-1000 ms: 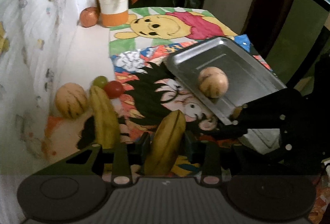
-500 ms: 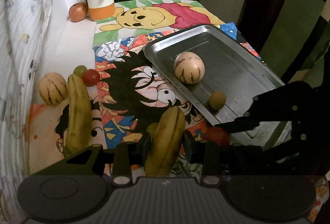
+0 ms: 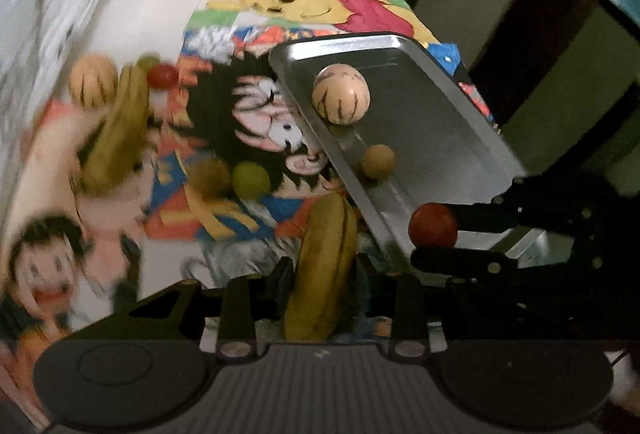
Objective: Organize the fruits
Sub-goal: 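Carry the banana over the tray with the left tool while the right carries the tomato there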
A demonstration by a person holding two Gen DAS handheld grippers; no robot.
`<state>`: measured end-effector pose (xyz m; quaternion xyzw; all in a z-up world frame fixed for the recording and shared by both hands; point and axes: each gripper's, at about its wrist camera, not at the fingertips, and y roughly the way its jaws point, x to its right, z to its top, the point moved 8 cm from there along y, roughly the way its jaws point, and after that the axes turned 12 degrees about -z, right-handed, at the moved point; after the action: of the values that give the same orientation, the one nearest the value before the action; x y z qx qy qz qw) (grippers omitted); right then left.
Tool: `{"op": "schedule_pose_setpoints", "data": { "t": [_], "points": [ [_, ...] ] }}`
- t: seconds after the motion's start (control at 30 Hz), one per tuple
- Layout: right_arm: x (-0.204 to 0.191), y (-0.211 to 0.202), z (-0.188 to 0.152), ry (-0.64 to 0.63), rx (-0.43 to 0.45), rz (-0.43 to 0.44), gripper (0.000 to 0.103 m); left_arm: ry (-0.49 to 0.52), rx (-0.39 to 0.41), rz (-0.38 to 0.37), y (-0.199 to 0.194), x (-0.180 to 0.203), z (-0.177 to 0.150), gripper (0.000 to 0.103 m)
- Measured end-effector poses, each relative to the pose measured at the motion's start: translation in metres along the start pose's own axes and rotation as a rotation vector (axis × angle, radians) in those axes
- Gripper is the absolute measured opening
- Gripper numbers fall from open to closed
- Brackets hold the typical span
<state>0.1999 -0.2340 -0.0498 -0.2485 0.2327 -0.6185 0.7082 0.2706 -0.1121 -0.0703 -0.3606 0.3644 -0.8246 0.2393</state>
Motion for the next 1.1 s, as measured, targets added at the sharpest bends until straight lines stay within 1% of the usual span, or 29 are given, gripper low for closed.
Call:
{"op": "schedule_pose_setpoints", "data": {
  "t": [0.13, 0.2, 0.37, 0.47, 0.53, 0.57, 0.6, 0.77, 1.0, 1.1],
  "points": [
    [0.011, -0.007, -0.005, 0.041, 0.011, -0.009, 0.031, -0.149, 0.032, 0.016, -0.001, -0.001, -0.008, 0.035],
    [0.017, -0.011, -0.008, 0.064, 0.014, -0.011, 0.031, -0.196, 0.055, 0.020, -0.002, 0.000, -0.010, 0.035],
    [0.029, -0.015, -0.016, 0.106, 0.018, -0.027, 0.031, -0.307, 0.097, -0.025, -0.009, 0.006, -0.021, 0.035],
    [0.035, -0.015, -0.019, 0.120, 0.021, -0.043, 0.031, -0.308, 0.199, -0.024, -0.022, 0.020, -0.021, 0.035],
    [0.038, -0.016, -0.020, 0.131, 0.024, -0.048, 0.031, -0.309, 0.266, -0.052, -0.030, 0.031, -0.015, 0.035],
    [0.040, -0.017, -0.021, 0.135, 0.027, -0.053, 0.031, -0.310, 0.280, -0.070, -0.030, 0.035, -0.012, 0.035],
    [0.042, -0.018, -0.021, 0.138, 0.029, -0.057, 0.031, -0.321, 0.291, -0.085, -0.029, 0.038, -0.009, 0.035],
    [0.056, -0.019, -0.027, 0.163, 0.026, -0.100, 0.031, -0.347, 0.310, -0.103, -0.016, 0.047, -0.001, 0.035],
    [0.070, -0.013, -0.032, 0.185, 0.020, -0.157, 0.031, -0.331, 0.367, -0.085, 0.003, 0.056, 0.010, 0.034],
    [0.072, -0.012, -0.033, 0.183, 0.018, -0.174, 0.031, -0.318, 0.363, -0.076, 0.014, 0.060, 0.009, 0.035]
  ]
}}
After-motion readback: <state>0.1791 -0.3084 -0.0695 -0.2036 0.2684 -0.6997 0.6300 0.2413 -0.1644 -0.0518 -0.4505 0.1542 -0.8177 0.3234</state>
